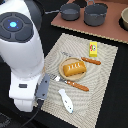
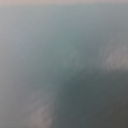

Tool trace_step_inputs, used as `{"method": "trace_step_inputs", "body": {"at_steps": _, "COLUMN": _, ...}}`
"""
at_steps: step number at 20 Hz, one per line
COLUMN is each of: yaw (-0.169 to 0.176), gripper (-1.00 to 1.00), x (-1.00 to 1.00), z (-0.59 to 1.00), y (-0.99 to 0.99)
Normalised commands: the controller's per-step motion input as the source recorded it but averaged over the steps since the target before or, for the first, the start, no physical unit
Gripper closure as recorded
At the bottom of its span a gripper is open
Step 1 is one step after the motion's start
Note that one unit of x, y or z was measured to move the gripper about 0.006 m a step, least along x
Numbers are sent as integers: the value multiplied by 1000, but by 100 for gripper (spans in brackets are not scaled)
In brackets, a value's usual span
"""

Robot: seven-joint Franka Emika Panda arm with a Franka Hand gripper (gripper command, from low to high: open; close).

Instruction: Interact with the objects in diverse but meaningful ways.

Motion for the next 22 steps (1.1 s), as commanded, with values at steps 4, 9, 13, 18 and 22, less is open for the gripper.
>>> {"method": "trace_step_inputs", "body": {"at_steps": 4, "yaw": 12, "gripper": 100, "x": -213, "z": -222, "y": -129}}
{"method": "trace_step_inputs", "body": {"at_steps": 9, "yaw": 2, "gripper": 100, "x": -138, "z": 439, "y": 17}}
{"method": "trace_step_inputs", "body": {"at_steps": 13, "yaw": 7, "gripper": 100, "x": -246, "z": 1000, "y": 392}}
{"method": "trace_step_inputs", "body": {"at_steps": 18, "yaw": 45, "gripper": 100, "x": -232, "z": 1000, "y": 753}}
{"method": "trace_step_inputs", "body": {"at_steps": 22, "yaw": 61, "gripper": 100, "x": -194, "z": 933, "y": 839}}
